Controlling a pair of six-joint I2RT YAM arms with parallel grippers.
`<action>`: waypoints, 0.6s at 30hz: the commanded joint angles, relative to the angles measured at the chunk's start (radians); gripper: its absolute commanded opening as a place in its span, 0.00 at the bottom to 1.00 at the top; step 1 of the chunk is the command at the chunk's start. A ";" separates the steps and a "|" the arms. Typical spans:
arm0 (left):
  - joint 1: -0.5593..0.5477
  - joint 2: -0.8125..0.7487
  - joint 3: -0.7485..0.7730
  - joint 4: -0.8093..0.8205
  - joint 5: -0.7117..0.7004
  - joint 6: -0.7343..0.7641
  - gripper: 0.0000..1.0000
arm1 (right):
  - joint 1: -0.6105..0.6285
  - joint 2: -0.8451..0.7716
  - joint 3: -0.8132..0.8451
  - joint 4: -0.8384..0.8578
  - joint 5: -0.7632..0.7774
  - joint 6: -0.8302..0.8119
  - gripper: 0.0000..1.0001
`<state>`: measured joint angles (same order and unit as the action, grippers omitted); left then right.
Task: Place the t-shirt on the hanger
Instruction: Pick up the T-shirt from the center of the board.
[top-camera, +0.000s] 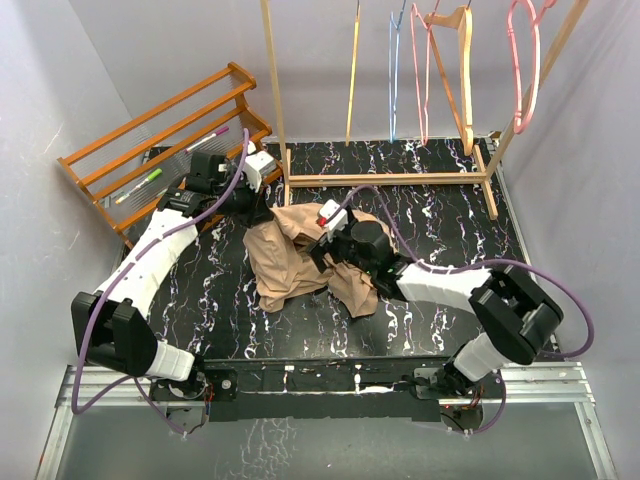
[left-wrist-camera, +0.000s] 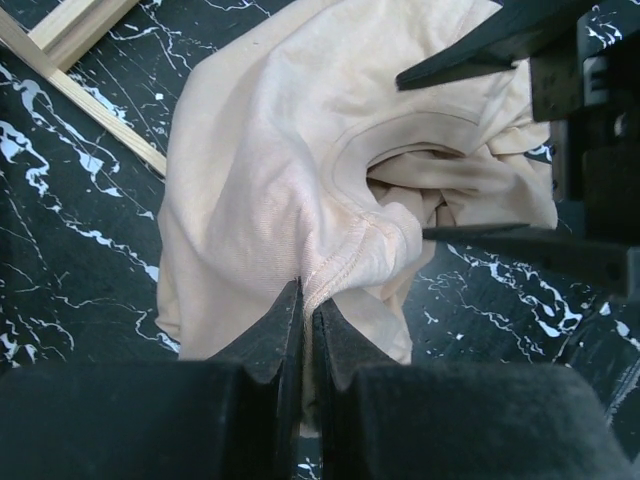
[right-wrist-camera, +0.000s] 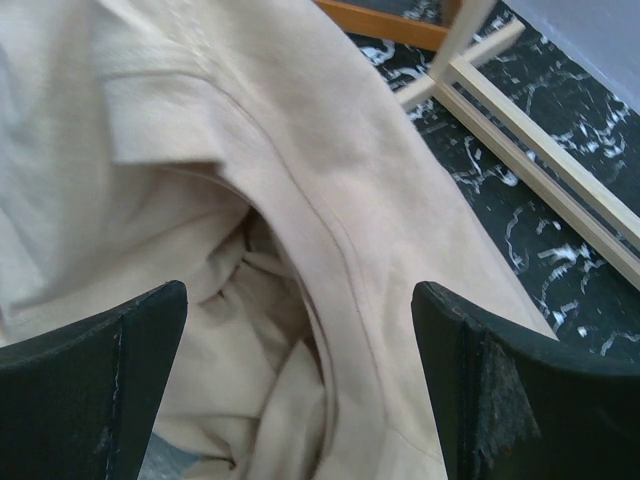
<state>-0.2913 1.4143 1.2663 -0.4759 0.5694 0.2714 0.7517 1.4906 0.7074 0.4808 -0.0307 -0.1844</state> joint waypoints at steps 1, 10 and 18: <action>-0.003 -0.011 0.049 -0.036 0.050 -0.072 0.00 | 0.061 0.052 0.068 0.154 0.058 -0.037 0.99; -0.004 -0.007 0.084 -0.067 0.108 -0.129 0.00 | 0.111 0.199 0.069 0.322 0.396 -0.100 0.93; -0.003 -0.027 0.077 -0.119 0.160 -0.111 0.00 | 0.111 0.270 0.070 0.407 0.520 -0.188 0.78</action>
<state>-0.2913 1.4189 1.3155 -0.5426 0.6609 0.1631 0.8619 1.7359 0.7353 0.7578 0.3935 -0.3141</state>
